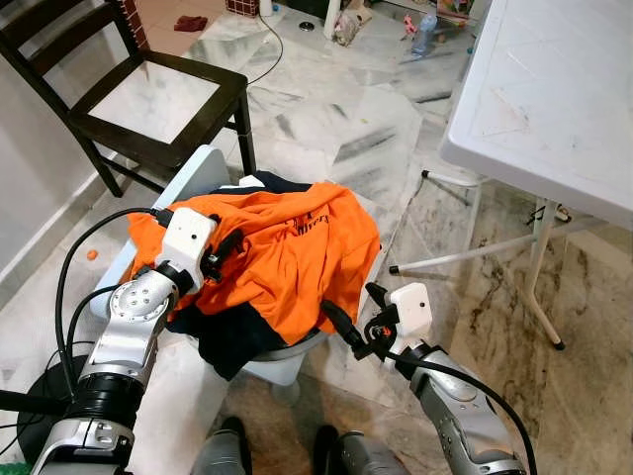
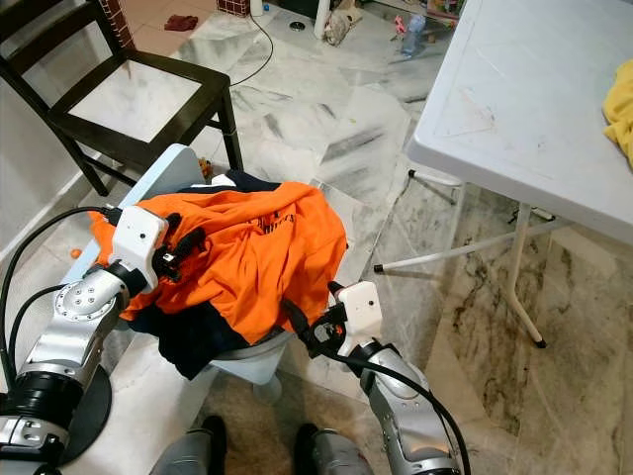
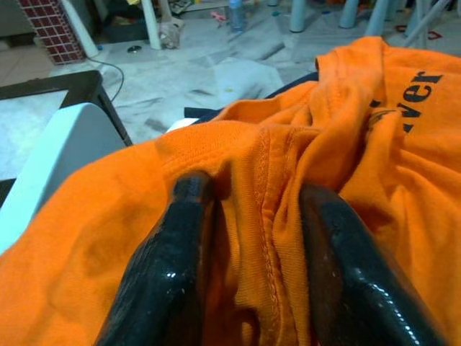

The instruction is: Hang hanger

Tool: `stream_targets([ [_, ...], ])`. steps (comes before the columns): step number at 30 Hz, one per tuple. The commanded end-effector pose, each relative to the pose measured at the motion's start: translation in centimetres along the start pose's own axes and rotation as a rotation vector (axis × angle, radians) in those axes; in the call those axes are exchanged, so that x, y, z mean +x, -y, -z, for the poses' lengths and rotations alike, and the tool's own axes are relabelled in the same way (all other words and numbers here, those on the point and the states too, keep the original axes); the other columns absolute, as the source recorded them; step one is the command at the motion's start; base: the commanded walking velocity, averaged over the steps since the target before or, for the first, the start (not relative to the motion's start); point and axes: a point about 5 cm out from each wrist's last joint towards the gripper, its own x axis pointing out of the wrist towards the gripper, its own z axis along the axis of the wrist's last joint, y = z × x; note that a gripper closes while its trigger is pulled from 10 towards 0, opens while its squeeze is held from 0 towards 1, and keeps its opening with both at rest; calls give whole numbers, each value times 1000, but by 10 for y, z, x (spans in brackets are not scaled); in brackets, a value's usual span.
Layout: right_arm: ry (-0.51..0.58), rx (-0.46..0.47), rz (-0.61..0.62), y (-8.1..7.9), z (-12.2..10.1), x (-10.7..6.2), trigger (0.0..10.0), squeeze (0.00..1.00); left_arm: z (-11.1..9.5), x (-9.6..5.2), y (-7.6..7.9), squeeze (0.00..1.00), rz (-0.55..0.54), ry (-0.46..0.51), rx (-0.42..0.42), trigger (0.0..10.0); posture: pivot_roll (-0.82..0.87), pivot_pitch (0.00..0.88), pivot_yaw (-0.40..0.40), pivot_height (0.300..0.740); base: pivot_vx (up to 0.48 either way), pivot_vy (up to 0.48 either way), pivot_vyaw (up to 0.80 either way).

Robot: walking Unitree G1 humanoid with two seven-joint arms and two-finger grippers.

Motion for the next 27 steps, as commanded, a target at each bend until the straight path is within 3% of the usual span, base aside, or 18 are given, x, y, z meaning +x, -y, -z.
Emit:
stream_targets([
  [1,-7,-2,3,0,3,-2,10000,0,6,-2,4,0,18,-15,-10,0,115,259,-89,740,0,0,0],
  [15,-15,-1,0,-1,4,-3,10000,0,9,-4,8,0,12,-7,7,0,115,263,-92,740,0,0,0],
  [27,-17,-1,4,1,4,-3,10000,0,3,-4,11,0,-22,60,38,0,111,262,-93,740,0,0,0],
])
